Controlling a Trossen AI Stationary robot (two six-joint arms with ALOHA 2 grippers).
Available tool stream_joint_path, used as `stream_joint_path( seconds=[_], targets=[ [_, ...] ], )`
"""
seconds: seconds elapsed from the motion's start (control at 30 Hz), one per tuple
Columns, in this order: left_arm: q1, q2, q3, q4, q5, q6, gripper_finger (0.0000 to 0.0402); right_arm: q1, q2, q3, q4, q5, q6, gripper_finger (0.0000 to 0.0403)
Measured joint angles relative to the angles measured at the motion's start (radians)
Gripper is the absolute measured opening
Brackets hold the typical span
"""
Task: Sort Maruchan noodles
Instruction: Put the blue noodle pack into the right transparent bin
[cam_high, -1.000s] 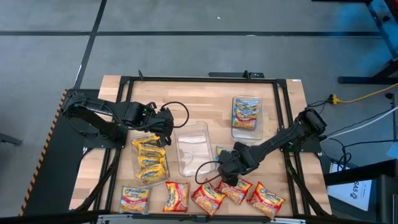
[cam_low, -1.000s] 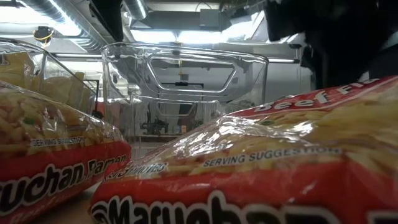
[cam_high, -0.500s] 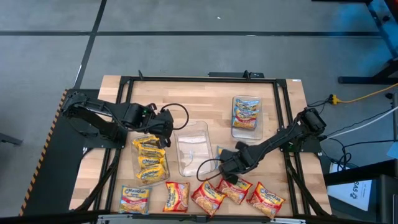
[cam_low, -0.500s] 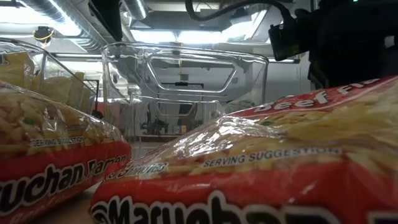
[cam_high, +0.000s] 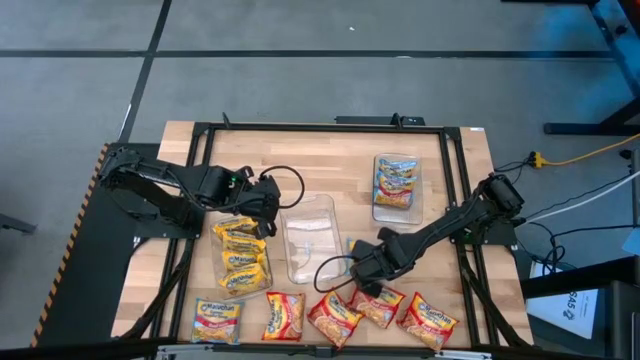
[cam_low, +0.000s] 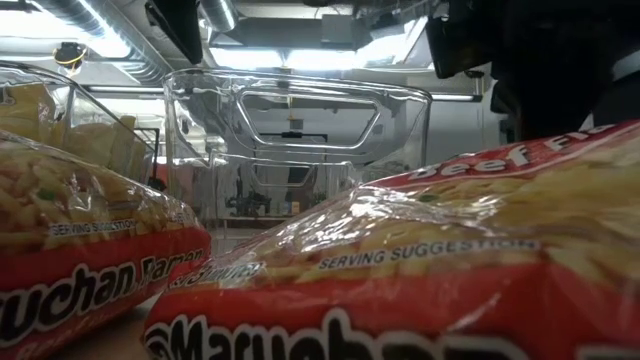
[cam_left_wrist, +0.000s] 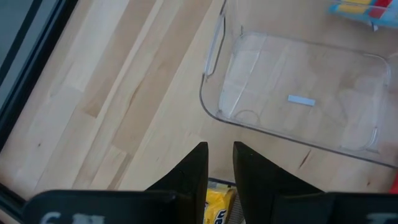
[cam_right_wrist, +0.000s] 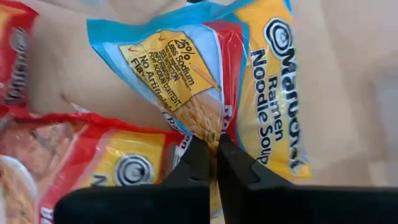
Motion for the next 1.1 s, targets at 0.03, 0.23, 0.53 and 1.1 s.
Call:
stream_joint_path(
  seconds=[0.03,0.23,0.53,1.1],
  targets=[
    [0.000,0.000,0.000,0.001,0.000,0.000,0.0069,0.000,0.000,0.009,-0.024,0.003,0.000,0.0004],
    [0.000,0.000,0.000,0.006,0.000,0.001,0.0069,0.000,0.000,0.090,-0.158,0.006,0.001,0.0003],
    [0.000,0.000,0.000,0.006,0.000,0.001,0.0069,0.001,0.000,0.298,-0.251,-0.087,-0.005,0.0002],
    [0.000,0.000,0.000,0.016,-0.002,0.001,0.0069,-0.042,-0.102,0.453,-0.640,0.261,-0.032,0.0000]
  ],
)
